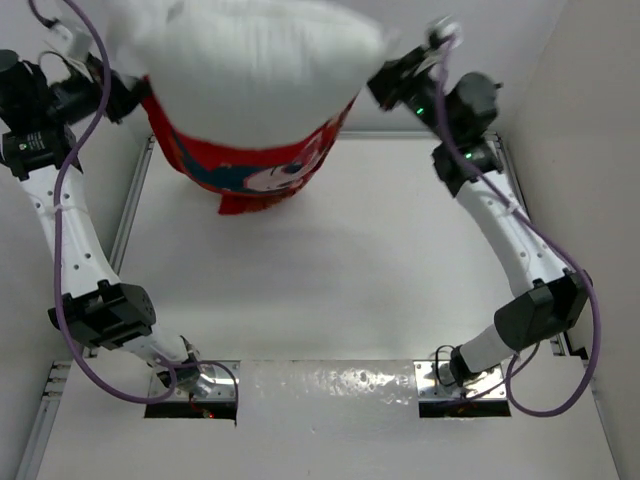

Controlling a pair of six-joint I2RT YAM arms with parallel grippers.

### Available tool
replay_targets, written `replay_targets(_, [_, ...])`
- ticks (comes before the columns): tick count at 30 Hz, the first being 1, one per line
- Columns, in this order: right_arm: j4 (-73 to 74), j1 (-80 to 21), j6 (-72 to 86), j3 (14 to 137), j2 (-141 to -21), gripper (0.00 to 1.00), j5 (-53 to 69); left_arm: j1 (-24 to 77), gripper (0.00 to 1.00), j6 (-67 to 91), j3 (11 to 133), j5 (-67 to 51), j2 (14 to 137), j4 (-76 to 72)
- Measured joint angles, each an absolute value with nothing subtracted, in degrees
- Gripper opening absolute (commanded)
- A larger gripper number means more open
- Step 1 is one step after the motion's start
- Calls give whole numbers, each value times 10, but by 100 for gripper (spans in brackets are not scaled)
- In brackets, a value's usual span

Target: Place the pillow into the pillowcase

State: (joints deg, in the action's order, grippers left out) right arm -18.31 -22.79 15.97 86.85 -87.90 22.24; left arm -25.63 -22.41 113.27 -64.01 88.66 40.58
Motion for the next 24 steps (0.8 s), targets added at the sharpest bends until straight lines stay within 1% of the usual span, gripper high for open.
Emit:
replay_targets(2, [-187,-180,251,937,-891,0,232,-267,0,-25,1129,-669,886,216])
replay_targets(4, [-204,-141,331,983,-906,0,239,-273,0,127,1147,-686,904,93])
replay_targets(7, [-206,-121,405,1017,-921,0,243,-274,0,304,1202,-704,950,-35])
replay_targets(9, [-182,-122,427,1047,-938,0,246,-270,0,378,1250,-717,984,-79])
replay_targets(12, [-131,-126,439,1092,-955,0,251,-271,0,444,1317,-717,1023,-125])
replay_targets(13, [-126,-128,440,1092,-952,0,251,-272,0,453,1319,-710,1024,-136])
replay_targets(16, [-119,-133,445,1063,-924,0,247,-275,0,470,1256,-673,982,-189])
replay_targets(17, [-106,-134,440,1077,-924,0,245,-275,0,469,1261,-664,977,-196])
replay_targets(18, [-66,-134,429,1126,-939,0,244,-275,0,466,1315,-653,997,-187])
replay_targets(19, [-20,-134,418,1220,-978,0,238,-275,0,462,1395,-640,1028,-188])
replay_targets(20, [-2,-134,408,1309,-1015,0,229,-274,0,453,1456,-622,1051,-194])
replay_targets(21, [-5,-134,398,1355,-1032,0,218,-274,0,445,1493,-602,1059,-203])
replay_targets(22, [-5,-132,391,1357,-1025,0,209,-275,0,439,1473,-584,1043,-221])
replay_targets(23, [-22,-132,385,1308,-991,0,201,-274,0,439,1399,-570,995,-252])
replay_targets(24, [-60,-133,381,1204,-929,0,189,-273,0,442,1322,-562,949,-269])
